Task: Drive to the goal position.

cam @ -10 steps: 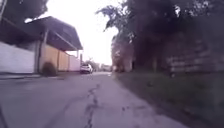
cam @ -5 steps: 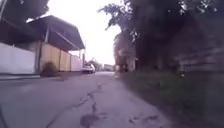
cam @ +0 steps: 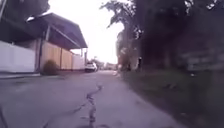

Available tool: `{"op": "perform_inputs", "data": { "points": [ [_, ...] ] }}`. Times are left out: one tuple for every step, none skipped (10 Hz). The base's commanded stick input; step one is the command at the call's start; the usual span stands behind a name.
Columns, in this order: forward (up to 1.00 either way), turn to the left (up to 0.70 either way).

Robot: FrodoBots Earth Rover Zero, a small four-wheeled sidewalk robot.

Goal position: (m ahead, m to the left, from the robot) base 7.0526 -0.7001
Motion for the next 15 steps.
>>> {"op": "perform_inputs", "data": {
  "points": [
    [0.7,0.0],
    [0.7,0.0],
    [0.7,0.0],
    [0.7,0.0],
    [0.7,0.0],
    [0.7,0.0],
    [0.7,0.0],
    [0.7,0.0],
    [0.7,0.0],
    [0.7,-0.03],
    [0.7,-0.1],
    [0.7,-0.17],
    [0.7,-0.24],
    [0.7,-0.31],
    [0.7,-0.3]
  ]
}}
